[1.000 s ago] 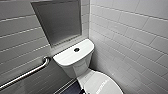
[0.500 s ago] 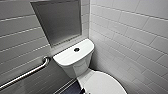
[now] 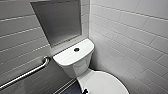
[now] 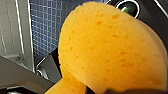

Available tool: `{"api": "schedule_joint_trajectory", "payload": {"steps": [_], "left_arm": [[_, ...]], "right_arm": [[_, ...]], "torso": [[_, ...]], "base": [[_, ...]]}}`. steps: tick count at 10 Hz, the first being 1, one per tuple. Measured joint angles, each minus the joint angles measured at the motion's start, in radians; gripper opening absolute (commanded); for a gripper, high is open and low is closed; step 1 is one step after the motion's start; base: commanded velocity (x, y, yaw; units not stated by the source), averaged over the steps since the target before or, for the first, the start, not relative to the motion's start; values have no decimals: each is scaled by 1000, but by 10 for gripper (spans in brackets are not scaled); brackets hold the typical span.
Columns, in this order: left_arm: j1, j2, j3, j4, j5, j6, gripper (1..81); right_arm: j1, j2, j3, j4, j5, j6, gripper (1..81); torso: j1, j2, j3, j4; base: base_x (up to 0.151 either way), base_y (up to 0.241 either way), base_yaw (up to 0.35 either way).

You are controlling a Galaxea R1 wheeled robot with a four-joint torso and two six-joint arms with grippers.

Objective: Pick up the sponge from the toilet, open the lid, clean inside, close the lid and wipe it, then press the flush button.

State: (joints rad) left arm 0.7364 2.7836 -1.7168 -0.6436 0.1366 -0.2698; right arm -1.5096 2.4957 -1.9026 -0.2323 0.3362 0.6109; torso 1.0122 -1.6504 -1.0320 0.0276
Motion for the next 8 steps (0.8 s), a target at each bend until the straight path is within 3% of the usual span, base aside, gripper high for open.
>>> {"api": "schedule_joint_trajectory", "payload": {"steps": [8], "left_arm": [[-17,-91,99,-17,-96,-224,811]], "right_arm": [[0,0,-1,0,0,0,10]], "torso": [[0,0,0,0]], "base": [[0,0,0]]}}
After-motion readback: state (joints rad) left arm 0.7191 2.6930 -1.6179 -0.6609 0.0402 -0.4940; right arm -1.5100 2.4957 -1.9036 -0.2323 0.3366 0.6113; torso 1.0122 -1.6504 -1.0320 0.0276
